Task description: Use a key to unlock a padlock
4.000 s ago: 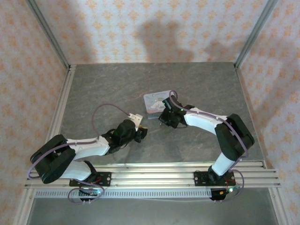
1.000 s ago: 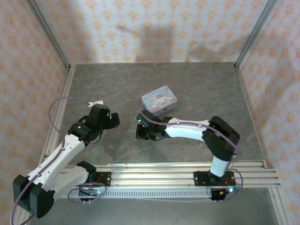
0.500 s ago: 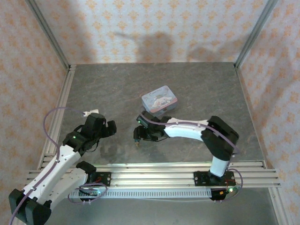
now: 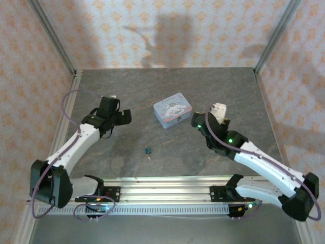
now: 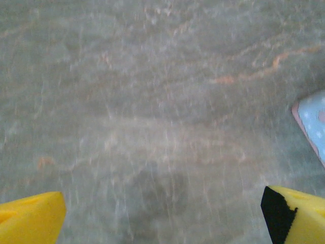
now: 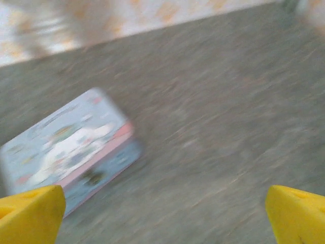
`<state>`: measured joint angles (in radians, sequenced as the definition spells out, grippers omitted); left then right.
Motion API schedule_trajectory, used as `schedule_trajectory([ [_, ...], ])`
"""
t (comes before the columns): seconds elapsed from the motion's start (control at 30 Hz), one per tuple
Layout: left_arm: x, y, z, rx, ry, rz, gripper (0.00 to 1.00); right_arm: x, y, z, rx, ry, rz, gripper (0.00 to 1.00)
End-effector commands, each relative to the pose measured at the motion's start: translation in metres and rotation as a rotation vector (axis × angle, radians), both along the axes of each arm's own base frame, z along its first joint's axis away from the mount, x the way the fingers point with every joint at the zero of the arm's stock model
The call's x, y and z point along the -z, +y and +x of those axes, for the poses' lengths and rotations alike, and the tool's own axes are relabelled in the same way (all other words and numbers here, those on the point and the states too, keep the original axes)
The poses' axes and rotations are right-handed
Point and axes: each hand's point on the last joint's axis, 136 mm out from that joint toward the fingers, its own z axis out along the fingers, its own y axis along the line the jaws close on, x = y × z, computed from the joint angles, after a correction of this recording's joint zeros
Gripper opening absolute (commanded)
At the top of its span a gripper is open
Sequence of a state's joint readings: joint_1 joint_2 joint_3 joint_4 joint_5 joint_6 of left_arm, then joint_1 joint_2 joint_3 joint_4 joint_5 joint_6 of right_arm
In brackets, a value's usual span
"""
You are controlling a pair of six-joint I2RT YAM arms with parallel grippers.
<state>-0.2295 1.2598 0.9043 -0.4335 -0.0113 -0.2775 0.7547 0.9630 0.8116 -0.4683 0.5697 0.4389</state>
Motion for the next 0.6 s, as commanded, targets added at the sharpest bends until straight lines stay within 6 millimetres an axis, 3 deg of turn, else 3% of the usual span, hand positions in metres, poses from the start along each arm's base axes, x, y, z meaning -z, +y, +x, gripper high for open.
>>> schedule_trajectory([
  [0.0,-0.019,-0.007,0.038,0.119,-0.16,0.044,1.0,-0.001,-0.053,0.009,0.131,-0.124,-0.207,0.99],
  [0.07,-0.016,-0.008,0.047,0.145,-0.191,0.08,1.0,0.009,-0.071,0.015,0.145,-0.166,-0.209,0.99],
  [0.27,-0.012,0.023,0.048,0.072,-0.385,0.252,1.0,0.048,-0.129,0.032,0.299,-0.168,-0.166,0.99],
  [0.4,-0.009,0.049,0.044,-0.038,-0.462,0.255,1.0,0.073,-0.143,0.042,0.333,-0.203,-0.124,1.0],
  [0.57,-0.014,0.054,0.039,-0.046,-0.525,0.259,1.0,0.089,-0.15,0.053,0.338,-0.241,-0.105,1.0],
])
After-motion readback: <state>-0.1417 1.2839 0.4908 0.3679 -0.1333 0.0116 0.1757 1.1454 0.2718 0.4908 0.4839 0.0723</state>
